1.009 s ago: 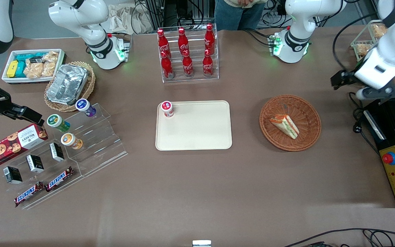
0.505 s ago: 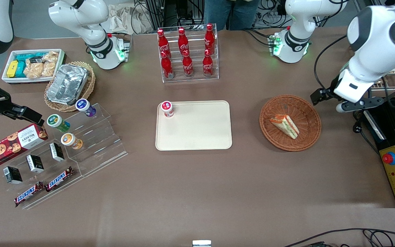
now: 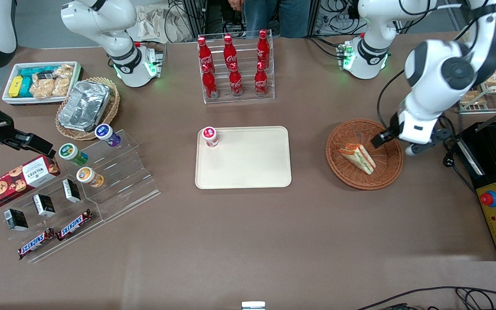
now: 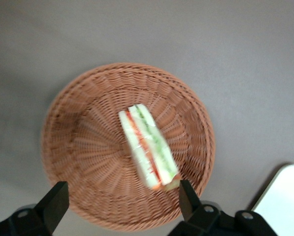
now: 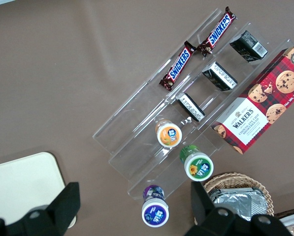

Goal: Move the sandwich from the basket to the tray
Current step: 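Move the left gripper over the wicker basket toward the sandwich, then lower the left gripper and close it on the wrapped sandwich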

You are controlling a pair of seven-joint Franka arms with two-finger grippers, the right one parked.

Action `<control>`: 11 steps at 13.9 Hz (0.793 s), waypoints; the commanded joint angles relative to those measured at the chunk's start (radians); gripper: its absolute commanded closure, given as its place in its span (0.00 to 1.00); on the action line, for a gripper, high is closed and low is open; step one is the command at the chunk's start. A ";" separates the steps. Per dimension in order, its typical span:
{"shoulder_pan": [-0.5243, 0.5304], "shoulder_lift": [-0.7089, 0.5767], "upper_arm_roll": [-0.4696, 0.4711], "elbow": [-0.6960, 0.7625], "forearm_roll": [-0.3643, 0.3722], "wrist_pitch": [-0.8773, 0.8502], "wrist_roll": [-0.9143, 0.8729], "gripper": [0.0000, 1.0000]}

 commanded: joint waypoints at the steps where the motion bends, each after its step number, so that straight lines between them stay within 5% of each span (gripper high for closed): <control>1: -0.027 0.046 0.003 0.002 -0.008 0.052 -0.099 0.01; 11: -0.072 0.228 0.005 -0.010 -0.006 0.196 -0.317 0.01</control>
